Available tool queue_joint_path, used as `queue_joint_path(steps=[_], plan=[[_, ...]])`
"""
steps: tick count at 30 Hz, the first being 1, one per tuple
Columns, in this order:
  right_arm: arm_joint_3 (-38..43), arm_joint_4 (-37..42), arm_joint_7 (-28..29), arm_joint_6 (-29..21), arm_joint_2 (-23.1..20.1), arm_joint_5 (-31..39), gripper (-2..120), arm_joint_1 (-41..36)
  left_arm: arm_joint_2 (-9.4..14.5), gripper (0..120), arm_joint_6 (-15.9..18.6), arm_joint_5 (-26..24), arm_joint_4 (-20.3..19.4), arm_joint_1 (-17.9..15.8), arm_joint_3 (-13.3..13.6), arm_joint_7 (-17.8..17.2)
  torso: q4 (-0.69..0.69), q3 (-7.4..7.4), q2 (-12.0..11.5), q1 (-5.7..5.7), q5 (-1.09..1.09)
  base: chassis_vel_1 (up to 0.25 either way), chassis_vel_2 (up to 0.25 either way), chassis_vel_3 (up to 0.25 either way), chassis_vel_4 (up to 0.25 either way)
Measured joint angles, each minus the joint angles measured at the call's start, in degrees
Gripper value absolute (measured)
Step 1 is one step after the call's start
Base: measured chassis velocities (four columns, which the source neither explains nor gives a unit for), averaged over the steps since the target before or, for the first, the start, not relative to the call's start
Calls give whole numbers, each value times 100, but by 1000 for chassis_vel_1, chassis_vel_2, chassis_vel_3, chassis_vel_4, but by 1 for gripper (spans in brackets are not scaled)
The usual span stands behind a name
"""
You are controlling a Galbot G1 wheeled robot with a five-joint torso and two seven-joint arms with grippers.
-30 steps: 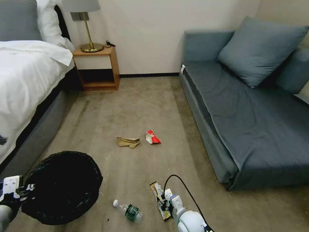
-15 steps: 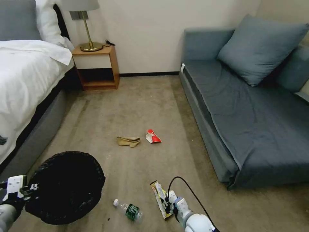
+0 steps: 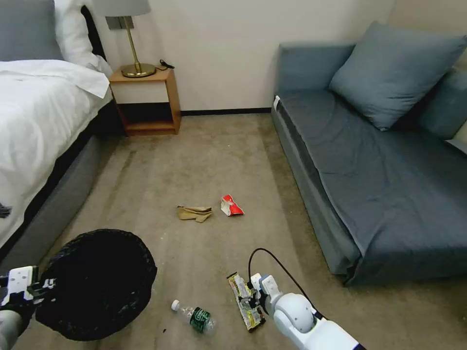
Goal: Pick up the trash bin, then pick up the garbage on the floor and place it into the trash bin.
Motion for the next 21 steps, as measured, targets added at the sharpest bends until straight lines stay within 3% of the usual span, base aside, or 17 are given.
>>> queue_joint_path(steps=[7,16,20,21], plan=[[-108,-276,72,-186,228,98,97,138,-3,3,-1,3,45,0,-13,2,0,0,0,0,0,0,0,0,0],[-107,-406,93,-210,357,34,65,132,17,3,-1,4,73,-19,1,5,0,0,1,0,-1,0,0,0,0],[-99,-410,93,-213,347,30,45,138,21,3,-1,4,74,-25,9,6,0,0,1,0,-1,0,0,0,0],[-99,-410,93,-213,347,30,45,138,21,3,-1,4,74,-25,9,6,0,0,1,0,-1,0,0,0,0]])
